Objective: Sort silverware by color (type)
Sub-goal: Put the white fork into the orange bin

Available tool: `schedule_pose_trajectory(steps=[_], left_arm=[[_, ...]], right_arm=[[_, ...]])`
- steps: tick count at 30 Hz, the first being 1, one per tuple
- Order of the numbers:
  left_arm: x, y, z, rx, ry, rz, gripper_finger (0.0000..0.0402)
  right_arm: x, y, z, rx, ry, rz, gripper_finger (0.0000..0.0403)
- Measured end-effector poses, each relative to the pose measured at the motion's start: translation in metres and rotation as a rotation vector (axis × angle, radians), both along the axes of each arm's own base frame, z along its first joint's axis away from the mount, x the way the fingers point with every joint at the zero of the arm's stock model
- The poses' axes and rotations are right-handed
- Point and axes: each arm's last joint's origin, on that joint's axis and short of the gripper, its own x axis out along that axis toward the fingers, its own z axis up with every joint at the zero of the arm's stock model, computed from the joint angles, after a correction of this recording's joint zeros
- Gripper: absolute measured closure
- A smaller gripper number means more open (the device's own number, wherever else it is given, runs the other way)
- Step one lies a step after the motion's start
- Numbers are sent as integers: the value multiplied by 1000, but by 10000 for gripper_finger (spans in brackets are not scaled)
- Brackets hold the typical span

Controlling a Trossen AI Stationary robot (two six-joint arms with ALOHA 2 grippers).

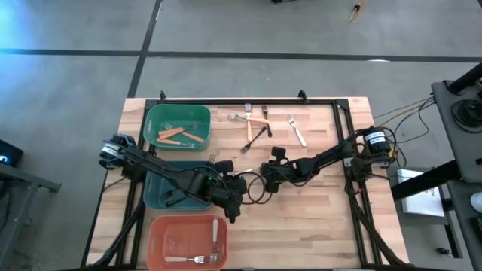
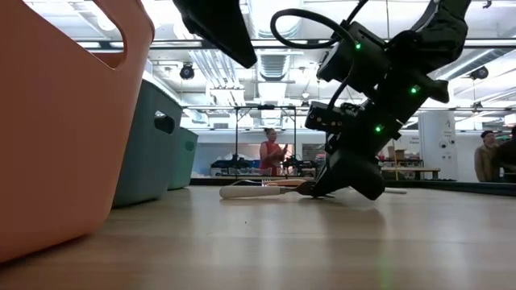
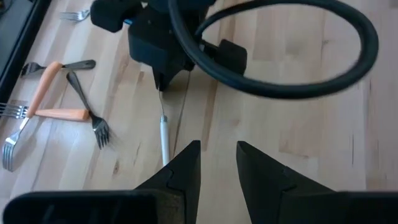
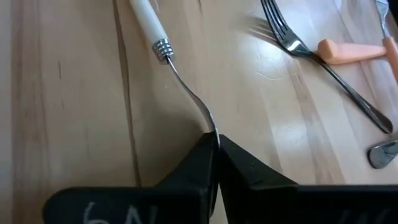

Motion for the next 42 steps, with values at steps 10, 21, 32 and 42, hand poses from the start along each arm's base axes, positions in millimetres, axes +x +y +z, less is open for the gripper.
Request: schedule_pose_trajectory(steps=[10,21,32,42], left_arm=[[9,21,-5,-82,-56,130,314],[7,25,-15,-239,-39,227,239],[8,35,-39,-255,-71,261,193],[3,38,-53,-243,-51,266,213]], right_arm=[[-5,2,26,93,-32,25,394],[-15,3,41,193,-2,37,394],[-18,4,68,277,-109,43,394],[-22,4,90,294,-189,53,394]])
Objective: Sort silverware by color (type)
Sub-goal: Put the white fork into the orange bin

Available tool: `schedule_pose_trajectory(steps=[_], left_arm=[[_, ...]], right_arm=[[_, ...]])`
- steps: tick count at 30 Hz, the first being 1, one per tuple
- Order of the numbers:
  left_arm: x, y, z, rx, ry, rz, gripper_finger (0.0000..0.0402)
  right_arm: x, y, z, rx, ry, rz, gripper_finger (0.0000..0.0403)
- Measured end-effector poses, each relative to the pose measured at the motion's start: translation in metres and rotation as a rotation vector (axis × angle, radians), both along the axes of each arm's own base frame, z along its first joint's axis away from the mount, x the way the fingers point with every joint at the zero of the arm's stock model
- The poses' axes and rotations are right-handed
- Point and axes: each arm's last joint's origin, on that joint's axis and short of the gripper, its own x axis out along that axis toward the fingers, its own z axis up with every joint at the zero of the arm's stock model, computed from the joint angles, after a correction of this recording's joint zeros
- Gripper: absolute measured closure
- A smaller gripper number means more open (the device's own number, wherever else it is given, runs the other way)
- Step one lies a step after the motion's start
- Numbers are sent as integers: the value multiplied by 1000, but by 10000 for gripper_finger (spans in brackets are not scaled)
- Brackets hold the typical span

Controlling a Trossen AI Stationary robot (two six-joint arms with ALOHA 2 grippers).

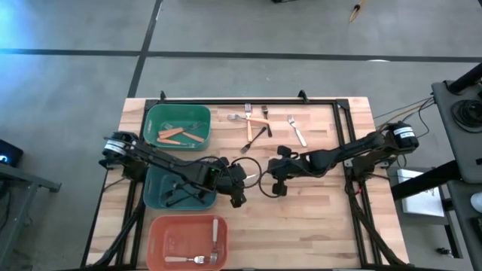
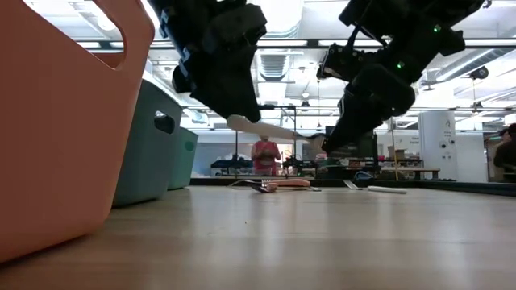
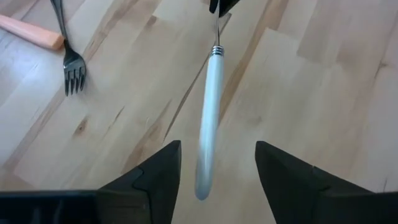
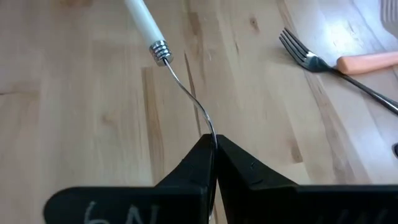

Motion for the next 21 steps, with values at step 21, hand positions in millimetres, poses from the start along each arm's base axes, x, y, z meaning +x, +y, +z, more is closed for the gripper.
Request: schedule_pose_trajectory(steps=[21], left_arm=[[-2,11,-9,15,43,-29,324]], right_arm=[[0,0,2,-5,-8,12,394]])
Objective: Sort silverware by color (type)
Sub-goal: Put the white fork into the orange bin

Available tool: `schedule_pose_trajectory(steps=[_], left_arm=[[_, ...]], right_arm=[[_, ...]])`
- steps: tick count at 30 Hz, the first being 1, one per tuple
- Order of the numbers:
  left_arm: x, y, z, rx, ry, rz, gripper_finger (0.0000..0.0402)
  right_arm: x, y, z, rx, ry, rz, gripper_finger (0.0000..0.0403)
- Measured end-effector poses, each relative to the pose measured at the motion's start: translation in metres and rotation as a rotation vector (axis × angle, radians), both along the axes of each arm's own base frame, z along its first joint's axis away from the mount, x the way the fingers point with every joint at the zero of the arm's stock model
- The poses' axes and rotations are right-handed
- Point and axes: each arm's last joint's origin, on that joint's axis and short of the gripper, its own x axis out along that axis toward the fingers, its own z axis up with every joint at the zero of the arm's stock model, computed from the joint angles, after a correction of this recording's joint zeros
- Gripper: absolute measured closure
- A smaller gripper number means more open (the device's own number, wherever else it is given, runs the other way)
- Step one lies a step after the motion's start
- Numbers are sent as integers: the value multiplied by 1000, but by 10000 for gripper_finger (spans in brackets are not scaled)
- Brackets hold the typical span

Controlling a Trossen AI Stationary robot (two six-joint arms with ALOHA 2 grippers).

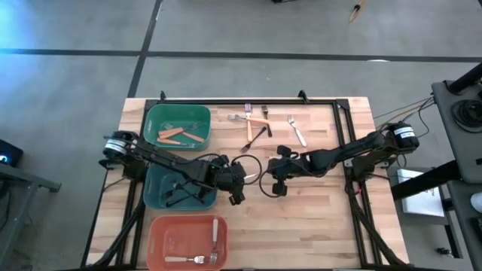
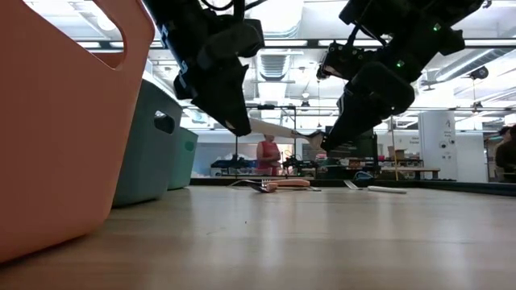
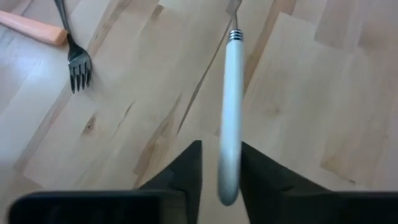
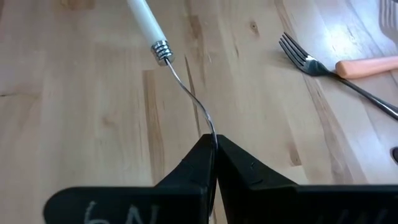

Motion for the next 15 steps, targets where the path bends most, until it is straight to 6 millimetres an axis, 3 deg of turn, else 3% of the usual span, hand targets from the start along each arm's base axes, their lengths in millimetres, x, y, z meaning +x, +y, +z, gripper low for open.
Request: schedule_pose_trajectory(steps=[4,10,15], left_arm=[[1,-1,2,-8,3,-36,383],[3,-2,5,-47,1,-59,386],[1,-2,11,-56,47,-45,386]], right_arm=[[0,0,0,0,0,1,394],[0,0,0,2,8,8,389],[-5,1,5,28,38,34,359]])
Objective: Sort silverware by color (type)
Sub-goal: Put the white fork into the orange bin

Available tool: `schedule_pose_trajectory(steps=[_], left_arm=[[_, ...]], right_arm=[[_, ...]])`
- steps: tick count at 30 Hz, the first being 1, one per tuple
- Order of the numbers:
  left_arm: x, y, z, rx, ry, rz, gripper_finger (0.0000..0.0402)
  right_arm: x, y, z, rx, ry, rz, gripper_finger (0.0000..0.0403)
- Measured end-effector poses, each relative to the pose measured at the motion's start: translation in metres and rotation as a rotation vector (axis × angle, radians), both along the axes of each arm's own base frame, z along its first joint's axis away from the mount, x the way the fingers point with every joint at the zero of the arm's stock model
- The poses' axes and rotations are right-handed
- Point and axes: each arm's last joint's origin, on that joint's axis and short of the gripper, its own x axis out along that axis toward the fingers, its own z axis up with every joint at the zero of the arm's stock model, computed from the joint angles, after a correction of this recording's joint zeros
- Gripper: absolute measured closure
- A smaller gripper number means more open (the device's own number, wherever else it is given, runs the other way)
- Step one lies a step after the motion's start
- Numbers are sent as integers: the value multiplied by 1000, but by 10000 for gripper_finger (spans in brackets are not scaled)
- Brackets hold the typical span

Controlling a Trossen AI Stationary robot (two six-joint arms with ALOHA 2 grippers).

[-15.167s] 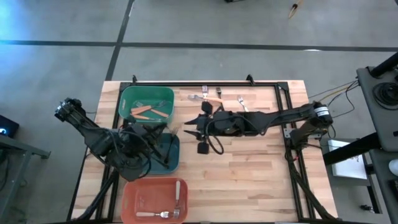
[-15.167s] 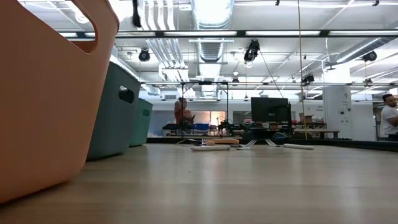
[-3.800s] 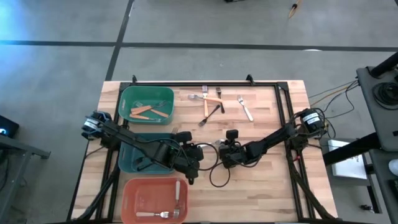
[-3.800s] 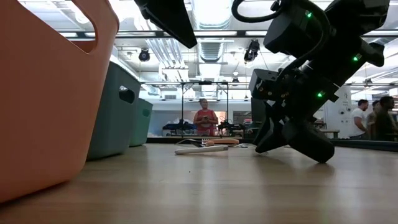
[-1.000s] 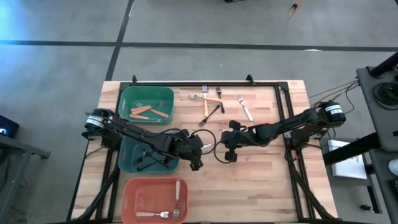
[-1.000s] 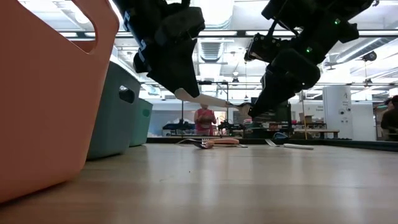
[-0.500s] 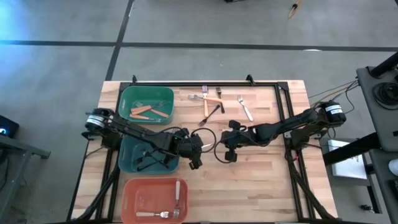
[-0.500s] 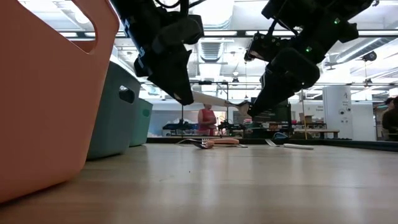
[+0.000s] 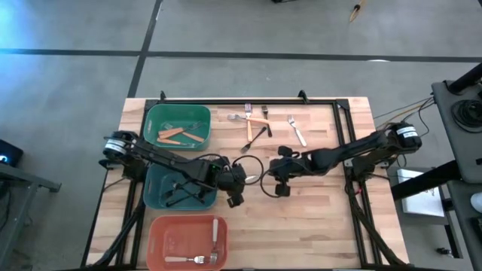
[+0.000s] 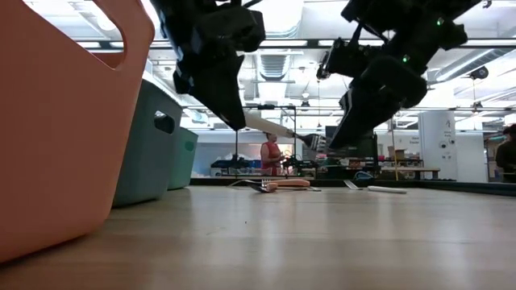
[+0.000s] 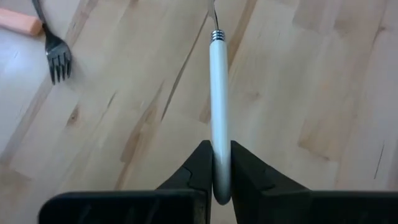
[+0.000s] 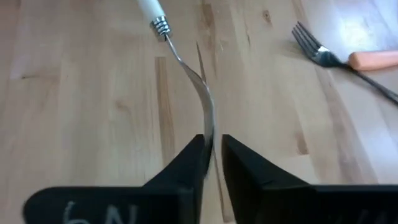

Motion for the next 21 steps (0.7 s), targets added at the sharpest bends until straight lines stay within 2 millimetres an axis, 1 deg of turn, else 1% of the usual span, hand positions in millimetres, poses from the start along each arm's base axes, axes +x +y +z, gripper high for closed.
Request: schedule_pose_trajectory(steps=[3,7,9,12,14,16,18,21], left_arm=[[0,0,5,3,12,0,386],[0,0,14,-3,23,18,387],[-1,-1,24,-6,52,35,387],[-7,-12,50,-4,103,30,387],[-14,-31,73,-10,106,-2,387],[-26,-53,94,-22,116,-28,387],[-44,-78,110,-29,132,-28,387],[-80,-119,123,-76,146,35,387]], right_arm=[[-3,0,11,-15,12,17,331],[-11,-2,32,-37,48,30,296],[-16,-2,44,-44,80,34,285],[-25,-5,59,-56,145,30,277],[-31,-8,66,-80,179,11,277],[-36,-12,69,-109,206,-17,281],[-40,-16,70,-126,237,-37,287],[-44,-21,63,-120,271,-66,295]])
